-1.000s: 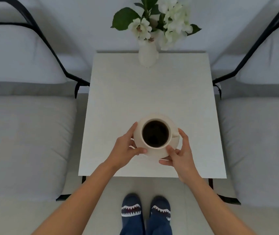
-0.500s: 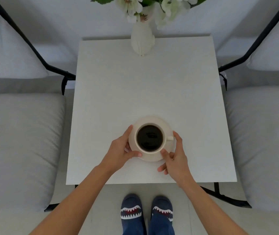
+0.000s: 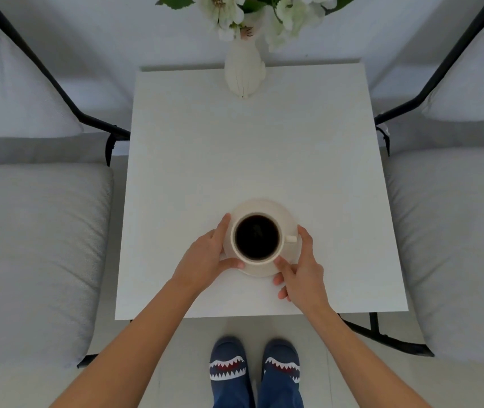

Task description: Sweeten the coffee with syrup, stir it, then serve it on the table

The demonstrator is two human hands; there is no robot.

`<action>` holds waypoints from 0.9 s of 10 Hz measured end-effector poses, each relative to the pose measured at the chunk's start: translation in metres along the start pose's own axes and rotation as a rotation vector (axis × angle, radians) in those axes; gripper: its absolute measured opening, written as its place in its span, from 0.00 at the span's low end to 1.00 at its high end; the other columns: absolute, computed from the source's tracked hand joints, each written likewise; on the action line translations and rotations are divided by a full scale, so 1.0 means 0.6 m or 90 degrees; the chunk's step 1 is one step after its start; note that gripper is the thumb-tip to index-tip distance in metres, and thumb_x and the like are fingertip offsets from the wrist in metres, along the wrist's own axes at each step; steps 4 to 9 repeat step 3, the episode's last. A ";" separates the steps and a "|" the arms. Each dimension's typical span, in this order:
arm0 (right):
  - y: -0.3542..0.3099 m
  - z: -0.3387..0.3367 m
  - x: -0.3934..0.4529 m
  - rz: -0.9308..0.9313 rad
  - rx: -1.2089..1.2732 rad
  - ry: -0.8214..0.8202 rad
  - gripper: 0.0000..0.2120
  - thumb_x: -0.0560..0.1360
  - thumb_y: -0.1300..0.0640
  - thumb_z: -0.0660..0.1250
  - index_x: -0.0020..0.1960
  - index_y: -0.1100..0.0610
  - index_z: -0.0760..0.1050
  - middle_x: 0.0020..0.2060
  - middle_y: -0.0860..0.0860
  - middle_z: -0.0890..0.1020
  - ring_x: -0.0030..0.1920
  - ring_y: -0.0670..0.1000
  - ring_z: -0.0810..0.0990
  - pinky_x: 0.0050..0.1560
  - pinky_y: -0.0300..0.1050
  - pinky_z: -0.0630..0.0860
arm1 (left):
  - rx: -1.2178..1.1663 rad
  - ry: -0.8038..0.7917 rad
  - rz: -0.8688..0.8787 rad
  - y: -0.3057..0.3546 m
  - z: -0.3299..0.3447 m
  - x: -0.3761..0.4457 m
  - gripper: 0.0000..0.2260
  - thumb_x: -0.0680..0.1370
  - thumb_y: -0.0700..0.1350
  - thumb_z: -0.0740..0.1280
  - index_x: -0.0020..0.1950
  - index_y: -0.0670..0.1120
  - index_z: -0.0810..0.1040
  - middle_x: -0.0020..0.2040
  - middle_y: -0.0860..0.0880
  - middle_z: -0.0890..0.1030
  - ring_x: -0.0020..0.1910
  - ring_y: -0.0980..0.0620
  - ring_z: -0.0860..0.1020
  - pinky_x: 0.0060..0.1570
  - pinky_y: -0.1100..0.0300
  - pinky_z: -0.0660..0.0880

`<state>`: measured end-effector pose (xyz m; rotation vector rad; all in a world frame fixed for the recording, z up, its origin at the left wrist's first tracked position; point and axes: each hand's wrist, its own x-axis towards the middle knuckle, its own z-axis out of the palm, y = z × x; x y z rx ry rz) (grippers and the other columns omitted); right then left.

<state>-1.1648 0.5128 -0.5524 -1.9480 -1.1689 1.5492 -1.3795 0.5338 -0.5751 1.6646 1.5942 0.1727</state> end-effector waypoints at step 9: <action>-0.074 -0.091 -0.055 -0.049 0.021 0.089 0.17 0.81 0.58 0.65 0.69 0.50 0.73 0.27 0.52 0.82 0.21 0.44 0.75 0.24 0.35 0.72 | 0.043 0.198 -0.016 -0.009 -0.006 -0.040 0.38 0.75 0.64 0.66 0.79 0.46 0.61 0.49 0.51 0.75 0.44 0.52 0.76 0.45 0.59 0.75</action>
